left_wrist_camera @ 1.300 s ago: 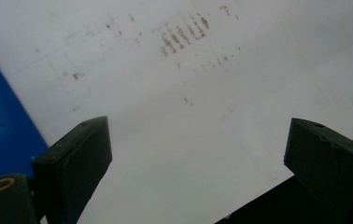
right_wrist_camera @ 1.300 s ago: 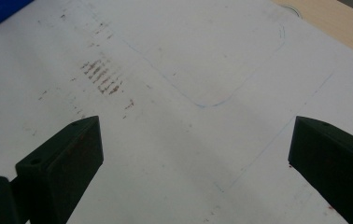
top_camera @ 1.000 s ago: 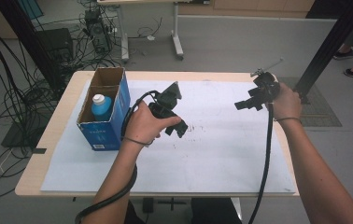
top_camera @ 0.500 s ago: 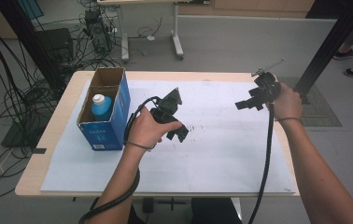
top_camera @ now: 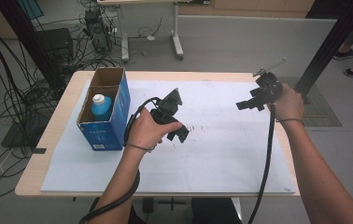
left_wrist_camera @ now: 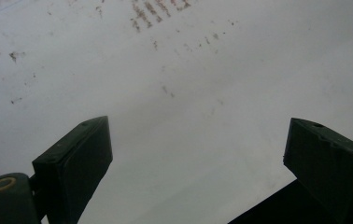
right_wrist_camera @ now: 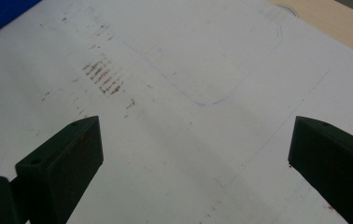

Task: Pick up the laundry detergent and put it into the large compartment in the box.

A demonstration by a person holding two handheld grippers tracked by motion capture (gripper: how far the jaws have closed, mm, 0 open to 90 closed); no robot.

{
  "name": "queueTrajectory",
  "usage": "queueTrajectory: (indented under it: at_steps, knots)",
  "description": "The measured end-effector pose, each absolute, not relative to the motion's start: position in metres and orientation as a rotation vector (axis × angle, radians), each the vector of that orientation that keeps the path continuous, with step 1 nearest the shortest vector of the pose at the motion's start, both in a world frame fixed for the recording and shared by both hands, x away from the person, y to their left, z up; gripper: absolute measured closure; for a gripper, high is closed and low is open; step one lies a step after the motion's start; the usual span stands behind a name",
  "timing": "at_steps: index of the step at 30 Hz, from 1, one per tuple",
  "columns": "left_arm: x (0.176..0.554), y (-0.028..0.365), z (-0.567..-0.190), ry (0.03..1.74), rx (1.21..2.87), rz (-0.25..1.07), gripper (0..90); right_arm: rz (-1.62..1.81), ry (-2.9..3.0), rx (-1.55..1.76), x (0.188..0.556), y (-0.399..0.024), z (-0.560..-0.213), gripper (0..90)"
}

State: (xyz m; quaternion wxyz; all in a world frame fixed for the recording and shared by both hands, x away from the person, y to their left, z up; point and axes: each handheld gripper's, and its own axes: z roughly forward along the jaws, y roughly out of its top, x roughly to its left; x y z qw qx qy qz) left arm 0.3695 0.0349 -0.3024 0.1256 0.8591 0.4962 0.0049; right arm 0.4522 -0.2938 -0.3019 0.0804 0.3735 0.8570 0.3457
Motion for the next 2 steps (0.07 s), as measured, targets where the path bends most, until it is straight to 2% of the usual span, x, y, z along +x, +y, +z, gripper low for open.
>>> queueTrajectory:
  at_steps: [2]
  knots:
    - [0.3688, 0.0343, -0.3029, 1.445, 2.500, 0.009, 8.3, 1.043, 2.561, 1.116, 0.4503, -0.2937, -0.3017, 3.1]
